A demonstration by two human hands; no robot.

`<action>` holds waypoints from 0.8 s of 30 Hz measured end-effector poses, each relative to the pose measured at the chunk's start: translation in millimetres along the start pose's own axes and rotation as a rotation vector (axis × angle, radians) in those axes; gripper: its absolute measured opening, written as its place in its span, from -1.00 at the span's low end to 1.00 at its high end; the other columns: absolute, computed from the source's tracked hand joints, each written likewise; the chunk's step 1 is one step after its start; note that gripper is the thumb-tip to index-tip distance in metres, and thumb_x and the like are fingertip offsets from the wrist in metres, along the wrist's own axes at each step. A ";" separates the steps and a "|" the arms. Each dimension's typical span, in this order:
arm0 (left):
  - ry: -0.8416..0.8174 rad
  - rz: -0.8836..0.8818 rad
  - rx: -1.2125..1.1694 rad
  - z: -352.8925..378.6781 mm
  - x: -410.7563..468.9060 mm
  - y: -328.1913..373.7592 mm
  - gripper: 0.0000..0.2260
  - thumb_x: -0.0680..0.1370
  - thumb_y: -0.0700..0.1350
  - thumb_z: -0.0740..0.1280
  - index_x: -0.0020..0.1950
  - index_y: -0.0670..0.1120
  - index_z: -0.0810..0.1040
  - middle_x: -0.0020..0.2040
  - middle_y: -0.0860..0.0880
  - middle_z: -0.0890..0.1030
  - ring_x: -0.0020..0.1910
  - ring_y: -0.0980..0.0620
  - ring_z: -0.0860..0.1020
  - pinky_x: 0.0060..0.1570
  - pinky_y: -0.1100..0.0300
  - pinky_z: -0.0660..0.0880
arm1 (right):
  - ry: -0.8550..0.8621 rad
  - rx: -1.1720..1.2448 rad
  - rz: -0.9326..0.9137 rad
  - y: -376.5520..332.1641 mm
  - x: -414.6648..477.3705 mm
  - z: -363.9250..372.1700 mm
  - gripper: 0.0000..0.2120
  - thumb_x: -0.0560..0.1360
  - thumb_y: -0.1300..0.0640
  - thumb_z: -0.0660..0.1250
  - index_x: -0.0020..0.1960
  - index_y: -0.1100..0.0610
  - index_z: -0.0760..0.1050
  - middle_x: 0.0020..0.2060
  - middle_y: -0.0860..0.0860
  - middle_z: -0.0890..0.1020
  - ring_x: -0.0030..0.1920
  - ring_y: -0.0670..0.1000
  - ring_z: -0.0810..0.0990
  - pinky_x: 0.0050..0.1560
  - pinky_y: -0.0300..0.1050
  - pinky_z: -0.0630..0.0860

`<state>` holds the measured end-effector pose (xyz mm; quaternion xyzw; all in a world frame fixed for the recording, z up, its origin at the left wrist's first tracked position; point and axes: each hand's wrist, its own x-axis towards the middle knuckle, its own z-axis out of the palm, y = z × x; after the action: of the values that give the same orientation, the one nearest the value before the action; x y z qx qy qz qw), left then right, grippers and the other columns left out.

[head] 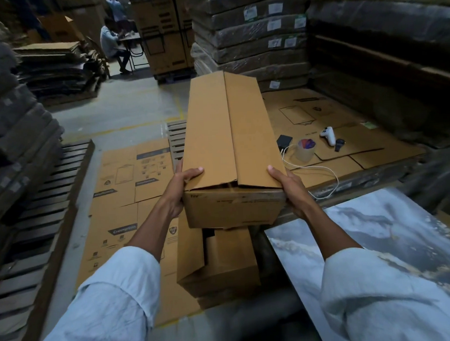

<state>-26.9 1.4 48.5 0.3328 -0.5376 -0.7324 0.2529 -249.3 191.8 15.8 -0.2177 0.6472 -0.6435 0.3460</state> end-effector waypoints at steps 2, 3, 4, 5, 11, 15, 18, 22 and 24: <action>-0.017 -0.008 -0.008 7.6 -1.8 -2.3 -0.52 0.53 -0.12 0.44 0.36 0.20 0.37 0.29 -0.12 0.58 0.17 -0.18 0.61 0.07 -0.06 0.61 | 0.020 0.009 -0.005 -0.8 -4.2 -9.8 -0.46 0.51 -0.16 0.44 0.41 0.06 0.51 0.17 0.03 0.69 0.14 0.03 0.68 0.22 0.04 0.60; -0.029 -0.005 -0.002 10.1 -1.2 -3.4 -0.51 0.52 -0.11 0.44 0.38 0.19 0.37 0.30 -0.11 0.58 0.18 -0.18 0.61 0.06 -0.05 0.62 | 0.032 0.008 -0.003 -0.9 -5.7 -13.8 -0.44 0.50 -0.18 0.45 0.40 0.07 0.51 0.17 0.03 0.70 0.14 0.04 0.68 0.24 0.06 0.59; -0.045 -0.001 0.008 14.1 -1.6 -3.8 -0.47 0.52 -0.10 0.45 0.43 0.16 0.36 0.30 -0.12 0.58 0.20 -0.19 0.61 0.04 -0.04 0.63 | 0.043 0.007 0.005 -1.3 -8.5 -18.4 -0.44 0.50 -0.18 0.45 0.39 0.08 0.52 0.15 0.04 0.70 0.14 0.06 0.68 0.24 0.09 0.59; -0.058 0.002 0.018 17.9 -1.6 -4.9 -0.44 0.52 -0.10 0.45 0.46 0.14 0.35 0.30 -0.12 0.59 0.19 -0.19 0.61 0.02 -0.03 0.63 | 0.051 0.008 0.005 -2.1 -12.0 -22.7 -0.45 0.50 -0.18 0.45 0.39 0.08 0.52 0.15 0.04 0.70 0.13 0.06 0.68 0.24 0.10 0.59; -0.195 -0.042 0.039 61.6 11.1 -11.2 -0.35 0.48 -0.09 0.48 0.52 0.07 0.32 0.26 -0.13 0.62 0.03 -0.08 0.65 -0.08 0.03 0.63 | 0.160 0.037 0.009 -4.5 -38.9 -68.1 -0.36 0.33 -0.32 0.52 0.29 -0.01 0.56 0.13 0.01 0.72 0.14 0.07 0.69 0.25 0.13 0.59; -0.426 -0.130 0.085 122.0 24.1 -18.1 -0.18 0.35 0.00 0.54 0.56 -0.06 0.31 0.12 -0.10 0.63 -0.15 0.00 0.68 -0.28 0.17 0.58 | 0.386 0.084 0.004 -2.7 -79.6 -114.1 -0.36 0.42 -0.23 0.52 0.36 0.10 0.53 0.17 0.04 0.70 0.15 0.07 0.68 0.25 0.07 0.58; -0.547 -0.154 0.086 168.5 28.9 -33.5 -0.46 0.51 -0.10 0.45 0.44 0.10 0.35 0.22 -0.14 0.62 -0.06 -0.07 0.66 -0.19 0.07 0.60 | 0.551 0.081 -0.004 -1.0 -122.2 -140.0 -0.51 0.42 -0.22 0.50 0.24 0.03 0.60 0.13 0.01 0.72 0.14 0.06 0.69 0.29 0.09 0.56; -0.810 -0.295 0.132 225.9 15.8 -59.8 -0.37 0.44 -0.13 0.52 0.47 -0.10 0.37 0.22 -0.23 0.60 -0.12 -0.11 0.69 -0.22 0.04 0.62 | 0.839 0.120 0.002 16.3 -201.9 -157.6 -0.39 0.32 -0.30 0.54 0.24 0.03 0.61 0.12 -0.01 0.73 0.17 0.06 0.67 0.34 0.12 0.52; -0.934 -0.355 0.180 246.9 1.5 -73.3 -0.19 0.33 -0.06 0.61 0.51 -0.15 0.36 0.31 -0.26 0.57 -0.02 -0.17 0.67 -0.13 0.01 0.61 | 0.962 0.150 0.005 30.2 -245.7 -155.4 -0.45 0.38 -0.23 0.53 0.24 0.07 0.61 0.11 0.01 0.73 0.17 0.07 0.68 0.34 0.12 0.52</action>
<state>-216.3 174.7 27.7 0.0764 -0.5894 -0.7855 -0.1724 -193.9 478.8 16.8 0.1316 0.6861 -0.7151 0.0237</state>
